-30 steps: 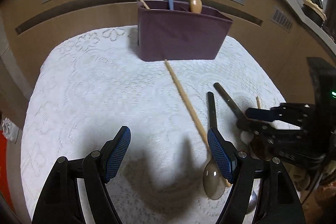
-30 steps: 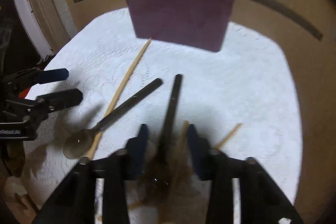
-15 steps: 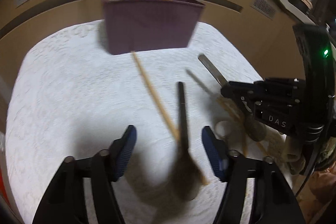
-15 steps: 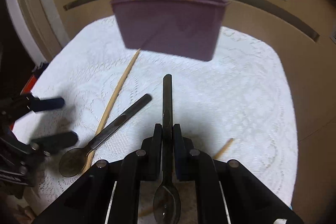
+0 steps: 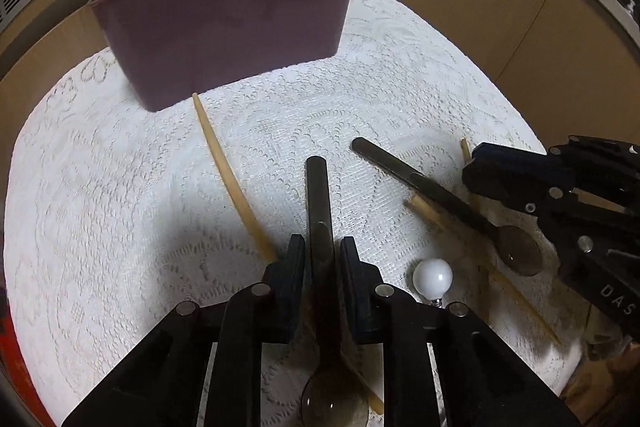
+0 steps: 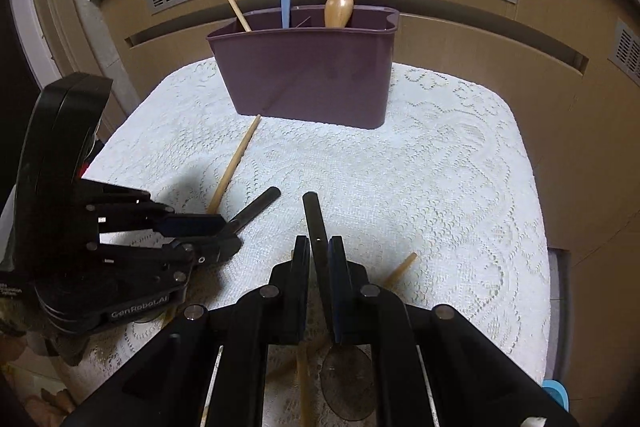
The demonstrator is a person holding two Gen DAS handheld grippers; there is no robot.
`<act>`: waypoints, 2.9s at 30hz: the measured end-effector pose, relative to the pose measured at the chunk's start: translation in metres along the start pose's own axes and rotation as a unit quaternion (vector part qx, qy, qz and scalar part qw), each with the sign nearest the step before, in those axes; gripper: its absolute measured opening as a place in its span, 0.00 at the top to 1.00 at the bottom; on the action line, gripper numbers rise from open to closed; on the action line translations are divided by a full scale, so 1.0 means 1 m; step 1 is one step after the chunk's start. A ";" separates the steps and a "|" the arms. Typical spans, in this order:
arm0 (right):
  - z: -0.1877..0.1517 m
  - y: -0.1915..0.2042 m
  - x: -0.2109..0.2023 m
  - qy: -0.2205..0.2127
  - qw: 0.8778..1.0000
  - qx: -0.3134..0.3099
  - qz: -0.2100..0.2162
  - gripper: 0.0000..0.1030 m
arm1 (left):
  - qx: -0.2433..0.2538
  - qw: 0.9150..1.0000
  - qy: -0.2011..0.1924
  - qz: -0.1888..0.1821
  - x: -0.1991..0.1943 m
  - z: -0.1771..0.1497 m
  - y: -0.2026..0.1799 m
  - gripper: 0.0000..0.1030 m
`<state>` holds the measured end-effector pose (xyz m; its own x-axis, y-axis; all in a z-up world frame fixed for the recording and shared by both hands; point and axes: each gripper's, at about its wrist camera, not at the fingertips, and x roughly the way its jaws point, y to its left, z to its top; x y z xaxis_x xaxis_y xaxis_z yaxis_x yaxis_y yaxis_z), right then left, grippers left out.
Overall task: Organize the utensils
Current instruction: 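Lift the dark-handled spoons with both tools toward the caddy, then lower both dark-handled spoons into the caddy and open both tools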
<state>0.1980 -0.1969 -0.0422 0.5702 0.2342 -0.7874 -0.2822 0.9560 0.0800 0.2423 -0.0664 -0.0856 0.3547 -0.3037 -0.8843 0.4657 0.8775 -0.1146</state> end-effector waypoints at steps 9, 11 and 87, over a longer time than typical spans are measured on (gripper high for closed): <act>0.007 -0.004 -0.002 -0.009 1.000 -0.008 -0.004 0.90 | -0.012 0.999 -0.028 0.014 -0.005 -0.005 0.002 0.88; 0.008 -0.010 -0.006 -0.011 1.000 -0.009 -0.006 0.89 | -0.030 0.998 -0.059 0.008 -0.019 -0.011 0.006 0.88; 0.222 -0.019 -0.025 -0.340 0.940 0.026 -0.025 0.89 | -0.105 0.866 -0.486 0.064 -0.103 0.149 0.112 0.88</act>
<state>0.3600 -0.1816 0.1120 0.9478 0.2305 -0.2206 -0.2140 0.9721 0.0962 0.3790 0.0075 0.0602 0.9539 -0.2794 -0.1099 0.2519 0.9439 -0.2134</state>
